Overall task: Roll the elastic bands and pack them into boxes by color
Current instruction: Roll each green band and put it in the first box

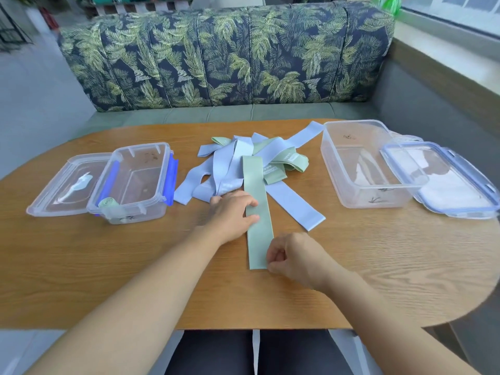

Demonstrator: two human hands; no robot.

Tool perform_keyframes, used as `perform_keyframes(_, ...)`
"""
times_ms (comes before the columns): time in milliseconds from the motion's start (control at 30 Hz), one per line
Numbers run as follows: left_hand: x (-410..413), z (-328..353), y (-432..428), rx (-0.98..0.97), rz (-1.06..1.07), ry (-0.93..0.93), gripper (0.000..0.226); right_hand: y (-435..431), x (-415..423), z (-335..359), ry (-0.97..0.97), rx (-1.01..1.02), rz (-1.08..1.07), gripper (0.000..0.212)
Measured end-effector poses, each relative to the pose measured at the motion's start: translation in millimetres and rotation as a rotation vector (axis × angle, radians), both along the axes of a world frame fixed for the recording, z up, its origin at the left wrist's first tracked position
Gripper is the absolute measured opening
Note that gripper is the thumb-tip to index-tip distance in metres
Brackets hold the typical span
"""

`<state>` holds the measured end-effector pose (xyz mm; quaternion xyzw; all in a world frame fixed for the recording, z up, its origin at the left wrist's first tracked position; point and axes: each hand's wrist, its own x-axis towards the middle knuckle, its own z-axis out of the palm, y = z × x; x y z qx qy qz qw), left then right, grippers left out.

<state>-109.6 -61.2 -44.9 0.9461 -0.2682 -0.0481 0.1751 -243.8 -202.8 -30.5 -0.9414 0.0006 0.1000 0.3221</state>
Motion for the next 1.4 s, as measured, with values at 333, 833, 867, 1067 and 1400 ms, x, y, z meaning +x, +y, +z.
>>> perform_keyframes(333, -5, 0, -2, 0.041, -0.006, -0.028, 0.037, 9, -3, 0, -0.058, -0.170, 0.066, 0.011)
perform_keyframes(833, -100, -16, 48, -0.265, -0.128, -0.052, 0.012, 14, -23, -27, -0.476, -0.268, 0.058, 0.014)
perform_keyframes(867, -101, -15, 47, -0.261, -0.125, -0.079, 0.011, 15, -24, -26, -0.496, -0.274, 0.053, 0.016)
perform_keyframes(1067, -107, -13, 41, -0.155, -0.155, -0.234, 0.005, 18, -30, -27, -0.582, -0.332, 0.043, 0.016)
perform_keyframes(1400, -107, -10, 39, -0.140, -0.151, -0.237, 0.010, 10, -33, -34, -0.460, -0.127, 0.017, 0.007)
